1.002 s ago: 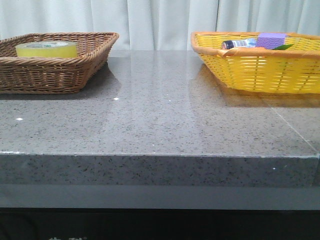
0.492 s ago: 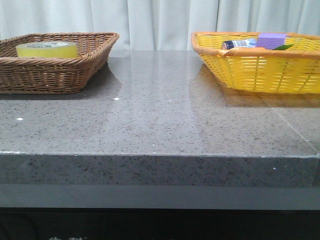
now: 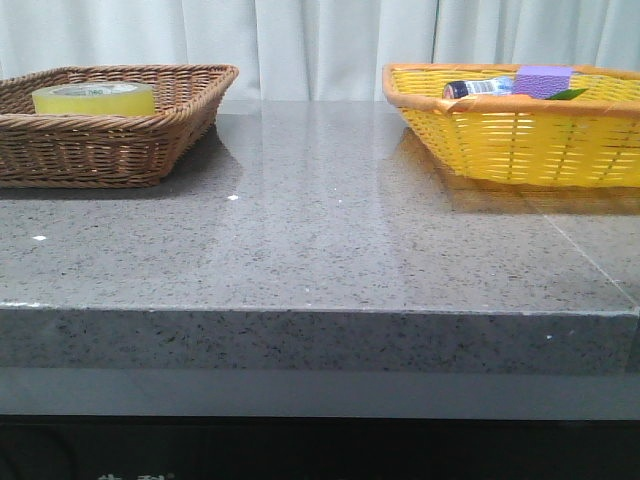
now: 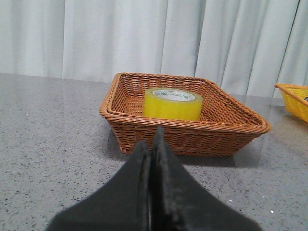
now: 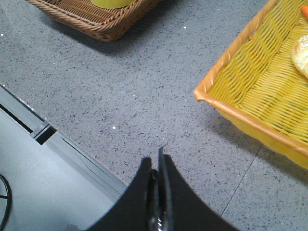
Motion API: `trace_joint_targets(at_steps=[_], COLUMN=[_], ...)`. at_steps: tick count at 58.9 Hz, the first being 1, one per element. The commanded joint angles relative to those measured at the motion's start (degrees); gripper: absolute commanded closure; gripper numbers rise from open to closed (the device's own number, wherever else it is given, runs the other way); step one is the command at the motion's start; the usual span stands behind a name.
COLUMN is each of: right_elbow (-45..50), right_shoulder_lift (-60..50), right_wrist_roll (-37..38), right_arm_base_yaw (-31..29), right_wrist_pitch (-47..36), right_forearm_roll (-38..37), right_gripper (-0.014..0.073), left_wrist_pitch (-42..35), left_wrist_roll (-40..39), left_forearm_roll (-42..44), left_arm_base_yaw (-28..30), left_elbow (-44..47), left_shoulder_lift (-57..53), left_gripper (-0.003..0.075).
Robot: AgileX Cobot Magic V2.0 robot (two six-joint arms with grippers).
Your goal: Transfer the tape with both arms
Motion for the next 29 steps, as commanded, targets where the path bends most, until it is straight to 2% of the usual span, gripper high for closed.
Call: trace_joint_targets(at_steps=[1, 29], right_elbow=[-1.5, -1.1], right_shoulder_lift=[-0.2, -0.2], right_wrist_roll=[-0.1, -0.1], right_arm_base_yaw=[-0.3, -0.1], right_wrist_pitch=[-3.8, -3.7], right_forearm_roll=[0.2, 0.4], right_gripper=[0.0663, 0.0663], left_wrist_pitch=[-5.0, -5.0], left_wrist_roll=[0.0, 0.0], left_forearm_roll=[-0.6, -0.6], left_arm_base_yaw=[-0.4, -0.4], left_elbow=[2.4, 2.4], left_shoulder_lift=[-1.2, -1.2], left_gripper=[0.0740, 0.0740])
